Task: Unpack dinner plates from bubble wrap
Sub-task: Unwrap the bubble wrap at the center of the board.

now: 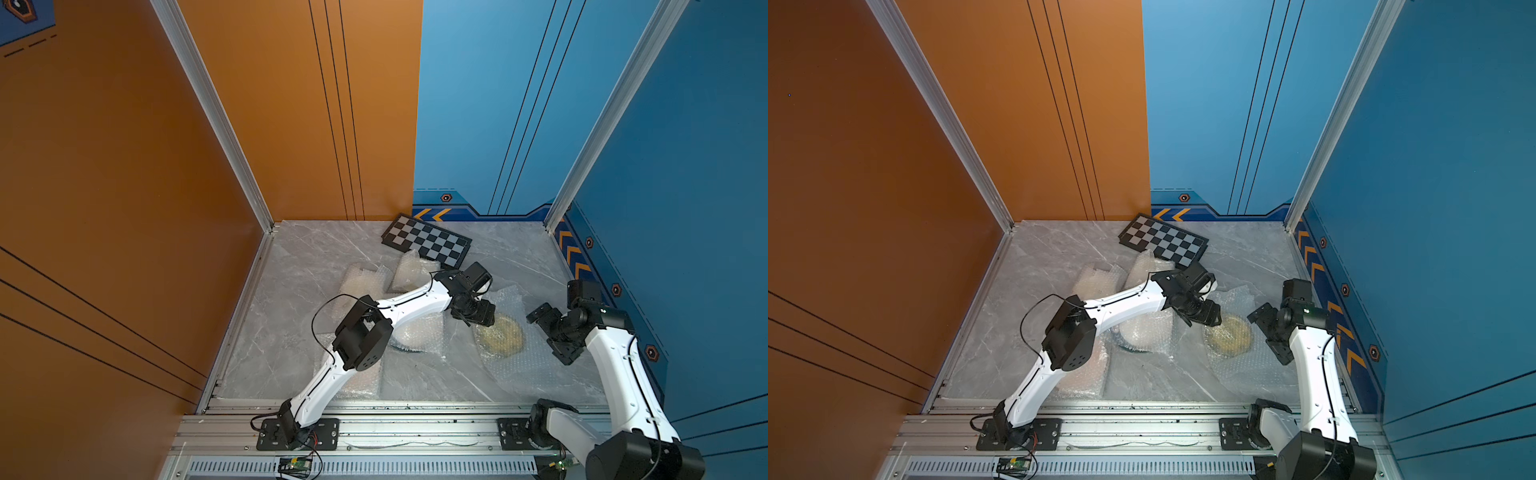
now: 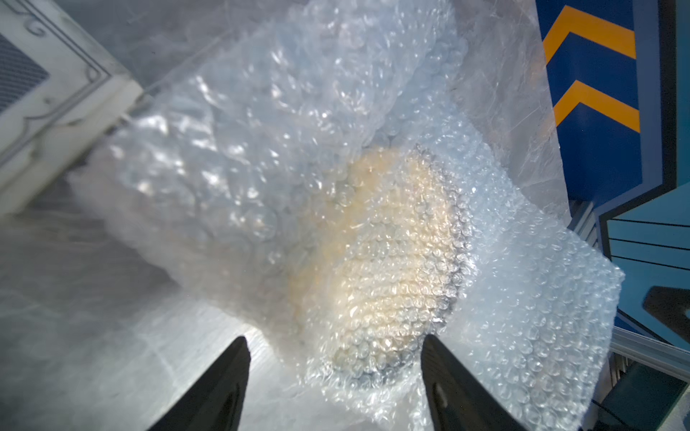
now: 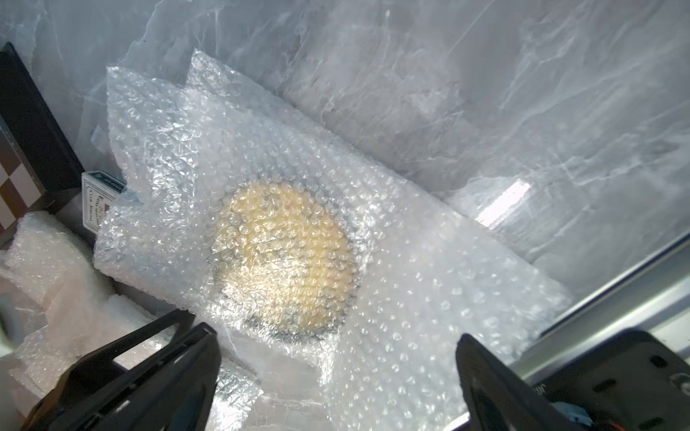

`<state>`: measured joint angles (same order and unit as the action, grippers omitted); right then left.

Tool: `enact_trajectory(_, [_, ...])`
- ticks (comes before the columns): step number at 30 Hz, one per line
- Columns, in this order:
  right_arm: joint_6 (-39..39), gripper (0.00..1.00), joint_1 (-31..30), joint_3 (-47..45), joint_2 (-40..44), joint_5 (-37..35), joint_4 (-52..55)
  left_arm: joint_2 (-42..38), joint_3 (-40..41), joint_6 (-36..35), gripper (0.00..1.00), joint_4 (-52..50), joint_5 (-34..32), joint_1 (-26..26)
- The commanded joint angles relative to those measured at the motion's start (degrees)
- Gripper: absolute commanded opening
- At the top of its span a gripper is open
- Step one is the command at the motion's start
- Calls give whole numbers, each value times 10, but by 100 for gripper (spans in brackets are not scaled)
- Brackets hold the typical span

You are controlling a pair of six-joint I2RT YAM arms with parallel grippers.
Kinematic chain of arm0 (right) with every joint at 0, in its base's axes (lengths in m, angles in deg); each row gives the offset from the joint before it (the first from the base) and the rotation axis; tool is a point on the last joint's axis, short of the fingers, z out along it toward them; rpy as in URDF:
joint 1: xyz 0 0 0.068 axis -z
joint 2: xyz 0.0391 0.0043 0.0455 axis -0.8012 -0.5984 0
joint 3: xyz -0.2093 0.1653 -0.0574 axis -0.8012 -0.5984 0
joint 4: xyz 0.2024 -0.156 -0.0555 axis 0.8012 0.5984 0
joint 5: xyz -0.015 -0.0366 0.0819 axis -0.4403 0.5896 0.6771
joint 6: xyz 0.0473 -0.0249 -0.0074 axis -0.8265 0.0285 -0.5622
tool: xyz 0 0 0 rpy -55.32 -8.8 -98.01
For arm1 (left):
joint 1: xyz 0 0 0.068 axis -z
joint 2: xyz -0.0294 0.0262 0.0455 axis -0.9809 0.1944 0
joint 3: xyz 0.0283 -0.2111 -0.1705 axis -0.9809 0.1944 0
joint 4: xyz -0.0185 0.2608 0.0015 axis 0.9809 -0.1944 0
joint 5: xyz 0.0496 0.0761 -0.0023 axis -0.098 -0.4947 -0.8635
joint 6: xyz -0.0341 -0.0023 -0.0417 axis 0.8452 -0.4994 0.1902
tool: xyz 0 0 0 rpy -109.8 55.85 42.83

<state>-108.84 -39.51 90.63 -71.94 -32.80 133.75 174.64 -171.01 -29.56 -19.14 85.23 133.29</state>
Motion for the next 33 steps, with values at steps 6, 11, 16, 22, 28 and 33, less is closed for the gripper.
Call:
enact_trajectory(6, [18,100,16,-36,-15,-2,51,-115,115,-33,74,-36,-10,8])
enact_trajectory(11, [15,99,16,-65,-8,8,53,-196,191,-34,75,-33,-37,17])
enact_trajectory(16, [14,98,15,-82,-11,18,44,-268,262,-28,75,-29,-56,11])
enact_trajectory(22, [11,94,12,-82,0,31,36,-324,322,-19,75,-23,-67,-4])
enact_trajectory(28, [-1,85,10,-91,24,51,19,-334,345,-16,75,-18,-67,-12])
enact_trajectory(33, [-17,73,7,-104,47,67,-8,-341,356,-13,75,-14,-65,-13])
